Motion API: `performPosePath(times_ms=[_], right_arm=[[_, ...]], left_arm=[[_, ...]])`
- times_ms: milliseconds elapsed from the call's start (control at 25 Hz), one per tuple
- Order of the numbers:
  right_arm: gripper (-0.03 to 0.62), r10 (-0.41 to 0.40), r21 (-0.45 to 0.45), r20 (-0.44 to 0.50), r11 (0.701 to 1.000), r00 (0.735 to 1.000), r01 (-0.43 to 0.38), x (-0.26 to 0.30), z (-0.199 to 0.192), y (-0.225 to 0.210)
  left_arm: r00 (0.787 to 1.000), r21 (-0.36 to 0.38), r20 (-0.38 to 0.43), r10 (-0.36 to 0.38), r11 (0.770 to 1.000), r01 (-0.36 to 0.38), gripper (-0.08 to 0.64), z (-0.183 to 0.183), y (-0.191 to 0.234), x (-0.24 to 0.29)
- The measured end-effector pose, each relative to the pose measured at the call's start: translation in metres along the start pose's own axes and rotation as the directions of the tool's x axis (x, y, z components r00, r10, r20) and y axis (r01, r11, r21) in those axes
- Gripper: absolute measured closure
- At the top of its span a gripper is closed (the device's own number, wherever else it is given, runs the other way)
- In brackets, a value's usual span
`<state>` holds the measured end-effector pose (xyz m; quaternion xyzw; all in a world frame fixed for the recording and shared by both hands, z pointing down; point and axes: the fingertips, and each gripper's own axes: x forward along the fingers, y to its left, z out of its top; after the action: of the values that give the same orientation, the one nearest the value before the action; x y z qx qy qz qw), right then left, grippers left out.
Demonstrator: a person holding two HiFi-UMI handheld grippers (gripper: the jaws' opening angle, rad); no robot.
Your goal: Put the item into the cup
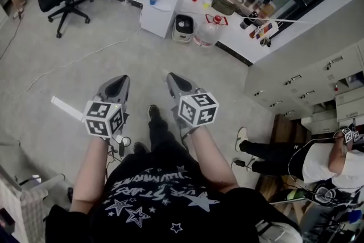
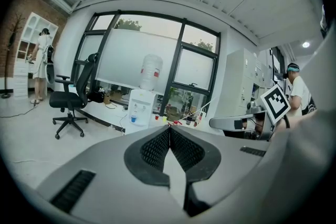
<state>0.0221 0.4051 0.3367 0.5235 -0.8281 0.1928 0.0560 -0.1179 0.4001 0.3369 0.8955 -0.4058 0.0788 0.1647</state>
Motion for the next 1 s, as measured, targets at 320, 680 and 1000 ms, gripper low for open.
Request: performPosePath(times_ms=[320, 680, 1000], right_arm=[[0.592, 0.023, 0.03, 0.007, 0.999, 1.0, -0.023, 0.036, 0.016, -0.034], [0.592, 0.028, 0.043, -0.028, 0.999, 0.999, -0.027, 0.098, 0.035, -0.088], [0.592, 0.04, 0.06, -0.049, 0.998, 0.998, -0.037, 0.155, 0.056, -0.134]], left_arm=[[0.999, 0.004, -0.017, 0.027, 1.0, -0.027, 0.554, 0.01, 0.016, 0.04], [0.999, -0.006, -0.038, 0.025, 1.0, -0.025, 0.554, 0.026, 0.047, 0.113], [0.996, -0.036, -0.073, 0.046, 0.998, -0.048, 0.554, 0.035, 0.081, 0.173]])
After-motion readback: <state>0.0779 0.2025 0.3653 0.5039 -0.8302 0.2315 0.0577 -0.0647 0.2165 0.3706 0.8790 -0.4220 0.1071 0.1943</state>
